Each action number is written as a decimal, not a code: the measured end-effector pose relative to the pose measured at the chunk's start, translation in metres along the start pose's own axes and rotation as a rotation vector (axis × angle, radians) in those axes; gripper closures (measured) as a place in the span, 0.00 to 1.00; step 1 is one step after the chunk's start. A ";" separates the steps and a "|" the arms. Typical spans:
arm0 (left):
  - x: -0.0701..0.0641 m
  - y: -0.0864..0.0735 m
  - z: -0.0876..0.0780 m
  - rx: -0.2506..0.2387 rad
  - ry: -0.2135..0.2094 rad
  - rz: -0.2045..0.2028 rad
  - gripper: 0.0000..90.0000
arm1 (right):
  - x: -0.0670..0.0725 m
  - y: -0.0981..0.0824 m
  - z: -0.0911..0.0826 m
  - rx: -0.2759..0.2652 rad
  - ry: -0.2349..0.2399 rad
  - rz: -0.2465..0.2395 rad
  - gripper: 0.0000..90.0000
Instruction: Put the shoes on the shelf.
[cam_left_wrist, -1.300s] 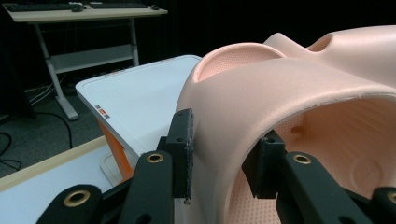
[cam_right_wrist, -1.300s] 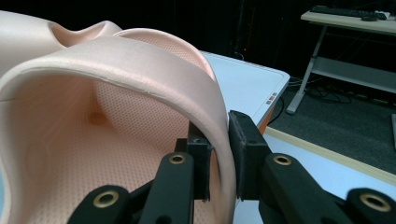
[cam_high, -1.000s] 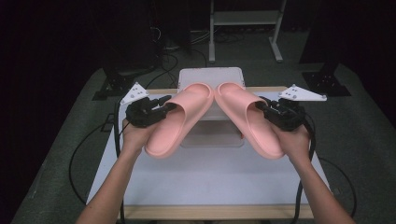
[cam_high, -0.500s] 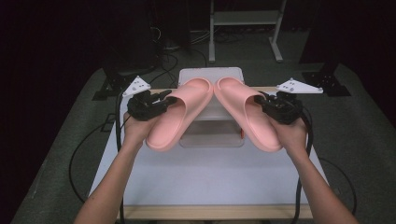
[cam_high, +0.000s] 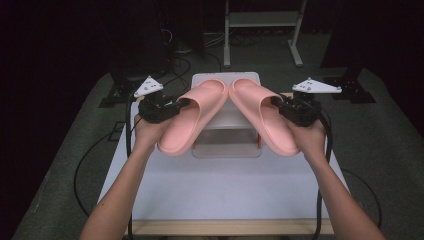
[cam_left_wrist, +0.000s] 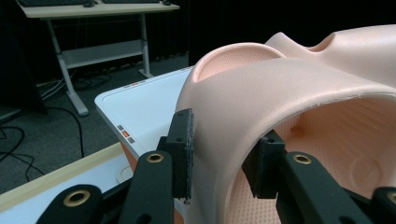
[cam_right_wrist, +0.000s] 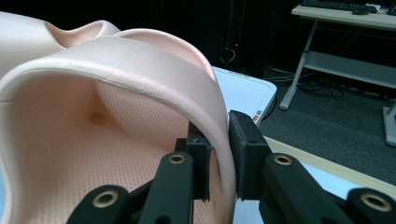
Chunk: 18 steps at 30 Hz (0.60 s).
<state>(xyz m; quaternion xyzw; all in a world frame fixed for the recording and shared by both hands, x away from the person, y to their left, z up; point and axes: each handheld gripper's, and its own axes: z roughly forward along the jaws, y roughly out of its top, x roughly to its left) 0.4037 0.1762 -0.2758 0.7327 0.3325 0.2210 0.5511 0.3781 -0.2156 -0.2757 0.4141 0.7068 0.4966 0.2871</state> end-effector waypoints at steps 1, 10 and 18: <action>0.001 0.000 0.001 0.000 0.001 0.001 0.74 | 0.000 0.000 0.001 0.002 -0.002 -0.003 0.87; 0.008 -0.001 0.008 0.002 0.003 -0.011 0.74 | -0.003 0.002 0.012 0.009 -0.010 0.003 0.87; 0.012 0.002 0.014 -0.010 0.016 -0.014 0.74 | -0.004 0.006 0.017 0.006 -0.028 0.002 0.87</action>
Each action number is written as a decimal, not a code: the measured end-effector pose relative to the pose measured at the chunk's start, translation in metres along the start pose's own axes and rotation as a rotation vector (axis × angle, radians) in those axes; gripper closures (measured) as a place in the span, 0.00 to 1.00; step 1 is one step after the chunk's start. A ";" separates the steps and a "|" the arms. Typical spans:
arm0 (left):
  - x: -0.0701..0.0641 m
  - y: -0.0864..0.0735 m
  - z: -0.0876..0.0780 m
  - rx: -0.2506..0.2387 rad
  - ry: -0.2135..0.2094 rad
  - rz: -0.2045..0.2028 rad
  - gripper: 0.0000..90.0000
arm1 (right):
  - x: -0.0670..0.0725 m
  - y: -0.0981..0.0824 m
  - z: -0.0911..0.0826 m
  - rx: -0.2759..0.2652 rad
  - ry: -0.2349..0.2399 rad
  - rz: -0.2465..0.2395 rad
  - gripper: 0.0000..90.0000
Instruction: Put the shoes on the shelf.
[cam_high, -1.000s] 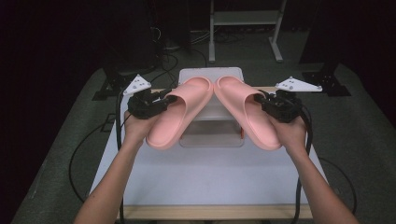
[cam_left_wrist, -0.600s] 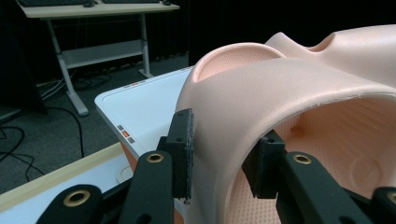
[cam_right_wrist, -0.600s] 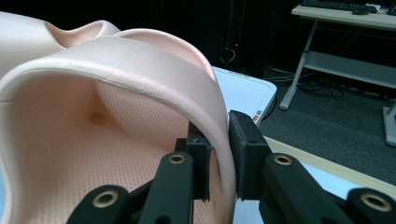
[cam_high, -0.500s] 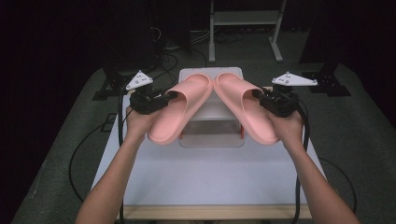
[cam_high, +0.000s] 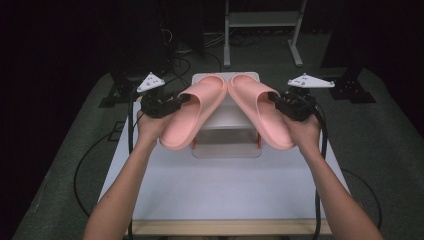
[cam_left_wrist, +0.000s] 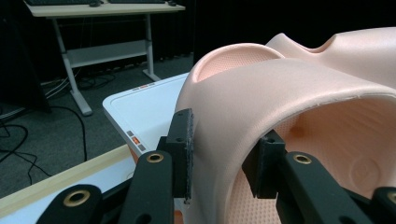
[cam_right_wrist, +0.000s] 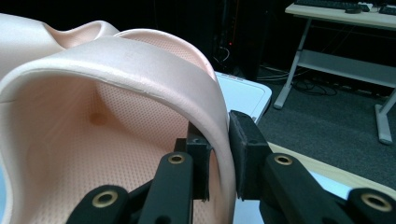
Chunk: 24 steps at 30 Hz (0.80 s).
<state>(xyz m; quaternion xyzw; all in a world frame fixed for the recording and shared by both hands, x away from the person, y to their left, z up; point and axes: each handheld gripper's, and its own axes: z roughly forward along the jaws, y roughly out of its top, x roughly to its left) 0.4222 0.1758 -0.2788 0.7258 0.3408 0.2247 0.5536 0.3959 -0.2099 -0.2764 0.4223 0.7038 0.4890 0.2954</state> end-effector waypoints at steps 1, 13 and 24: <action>0.001 0.000 0.001 -0.002 0.001 -0.001 0.74 | 0.000 0.001 0.001 -0.002 -0.002 0.002 0.87; 0.009 0.002 0.011 0.012 0.013 -0.013 0.74 | -0.002 0.004 0.014 0.008 -0.015 0.008 0.87; 0.015 0.008 0.024 0.024 0.022 -0.028 0.73 | -0.008 0.011 0.025 0.020 -0.038 0.024 0.86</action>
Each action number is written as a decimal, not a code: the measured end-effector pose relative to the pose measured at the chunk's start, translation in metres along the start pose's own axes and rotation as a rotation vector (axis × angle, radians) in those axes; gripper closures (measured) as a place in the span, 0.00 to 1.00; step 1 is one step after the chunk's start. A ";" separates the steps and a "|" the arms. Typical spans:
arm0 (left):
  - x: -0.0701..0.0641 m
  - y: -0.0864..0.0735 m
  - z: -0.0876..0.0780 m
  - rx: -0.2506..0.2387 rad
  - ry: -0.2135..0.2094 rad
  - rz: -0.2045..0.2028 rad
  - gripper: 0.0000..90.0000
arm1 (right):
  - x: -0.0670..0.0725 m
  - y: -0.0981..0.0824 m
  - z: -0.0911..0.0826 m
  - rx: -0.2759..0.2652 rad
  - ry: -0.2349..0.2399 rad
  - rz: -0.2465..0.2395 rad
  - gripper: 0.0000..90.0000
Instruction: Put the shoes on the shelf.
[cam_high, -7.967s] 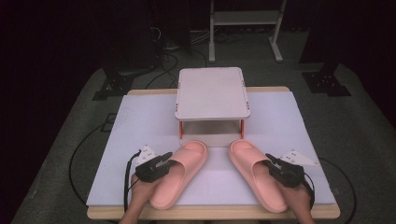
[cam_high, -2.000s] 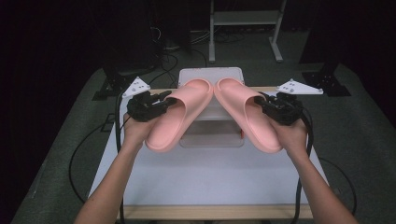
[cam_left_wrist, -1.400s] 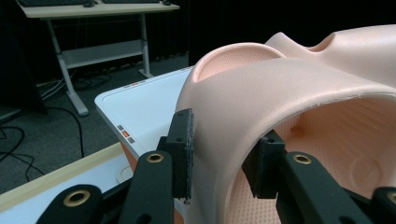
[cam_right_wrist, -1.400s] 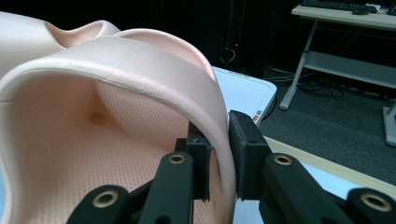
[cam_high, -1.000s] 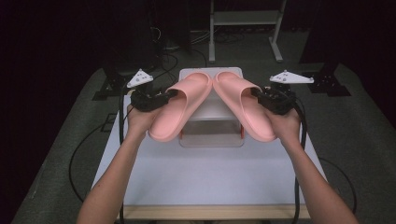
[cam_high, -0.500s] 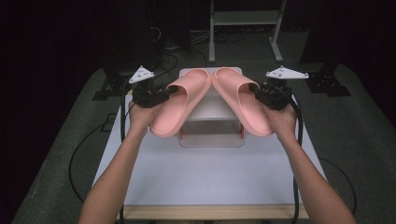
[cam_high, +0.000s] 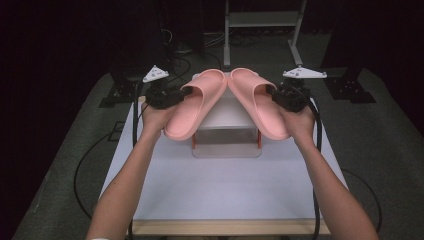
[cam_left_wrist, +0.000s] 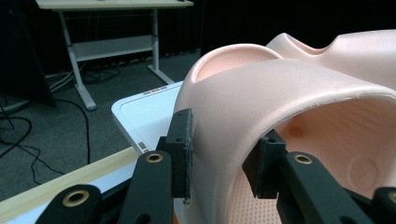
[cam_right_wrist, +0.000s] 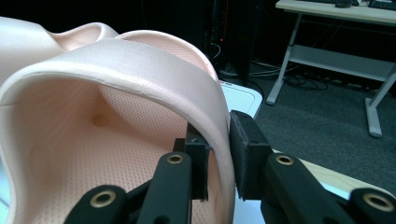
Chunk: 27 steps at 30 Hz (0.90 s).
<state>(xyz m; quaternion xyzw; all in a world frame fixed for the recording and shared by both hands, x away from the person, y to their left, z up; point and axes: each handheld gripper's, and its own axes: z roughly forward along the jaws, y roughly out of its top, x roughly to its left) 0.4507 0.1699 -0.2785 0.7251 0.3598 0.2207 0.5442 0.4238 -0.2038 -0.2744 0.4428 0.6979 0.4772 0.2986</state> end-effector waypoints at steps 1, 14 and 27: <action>0.001 0.000 0.001 0.003 0.001 -0.005 0.73 | 0.000 0.000 0.000 0.000 0.000 0.000 0.86; 0.010 0.001 0.019 0.031 0.019 -0.028 0.73 | -0.004 0.003 0.020 0.024 -0.020 0.014 0.85; 0.011 0.005 0.030 0.055 0.032 -0.038 0.71 | -0.004 0.006 0.032 0.047 -0.028 0.025 0.83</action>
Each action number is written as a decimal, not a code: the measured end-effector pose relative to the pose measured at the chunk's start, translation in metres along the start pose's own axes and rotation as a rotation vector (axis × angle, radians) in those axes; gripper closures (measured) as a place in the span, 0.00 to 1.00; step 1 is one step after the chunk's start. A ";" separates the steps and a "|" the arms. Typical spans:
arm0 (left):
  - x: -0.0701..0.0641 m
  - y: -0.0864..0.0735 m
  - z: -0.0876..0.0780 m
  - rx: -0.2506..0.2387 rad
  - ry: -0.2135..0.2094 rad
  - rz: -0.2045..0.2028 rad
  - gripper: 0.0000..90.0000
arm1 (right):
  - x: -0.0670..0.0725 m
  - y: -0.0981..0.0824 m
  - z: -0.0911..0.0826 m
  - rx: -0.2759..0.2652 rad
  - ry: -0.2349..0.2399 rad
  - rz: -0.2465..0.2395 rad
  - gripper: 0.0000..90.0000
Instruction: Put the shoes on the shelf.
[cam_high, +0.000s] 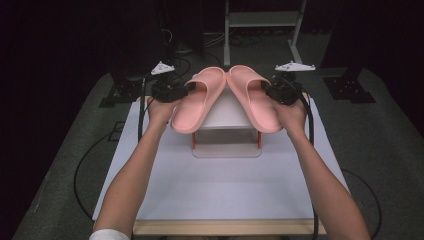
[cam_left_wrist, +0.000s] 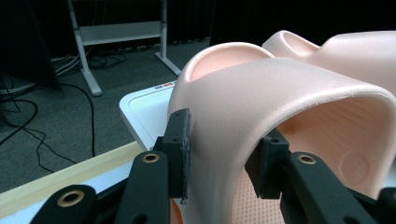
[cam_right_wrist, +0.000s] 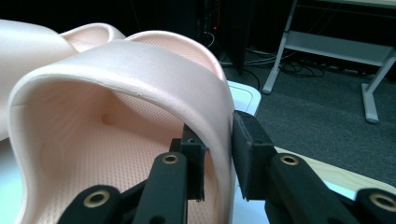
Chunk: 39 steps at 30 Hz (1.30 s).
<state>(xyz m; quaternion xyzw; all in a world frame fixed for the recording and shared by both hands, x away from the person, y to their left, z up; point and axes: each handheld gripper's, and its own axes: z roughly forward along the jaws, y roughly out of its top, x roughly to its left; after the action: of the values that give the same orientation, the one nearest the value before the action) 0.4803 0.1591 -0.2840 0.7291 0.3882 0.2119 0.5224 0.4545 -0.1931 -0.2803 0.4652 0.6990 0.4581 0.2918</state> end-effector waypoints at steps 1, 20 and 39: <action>0.000 0.000 0.001 0.002 0.000 0.001 0.71 | 0.000 0.000 0.001 0.006 0.000 -0.001 0.83; -0.004 0.001 0.011 0.010 -0.003 -0.014 0.69 | 0.004 0.003 0.006 0.018 -0.001 0.009 0.80; -0.005 0.001 0.016 0.011 0.003 -0.030 0.65 | 0.008 0.003 0.011 0.027 0.000 0.015 0.76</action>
<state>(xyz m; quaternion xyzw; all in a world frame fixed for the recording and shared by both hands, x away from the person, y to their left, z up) 0.4888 0.1453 -0.2885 0.7257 0.4010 0.2030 0.5210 0.4619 -0.1809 -0.2822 0.4744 0.7016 0.4508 0.2818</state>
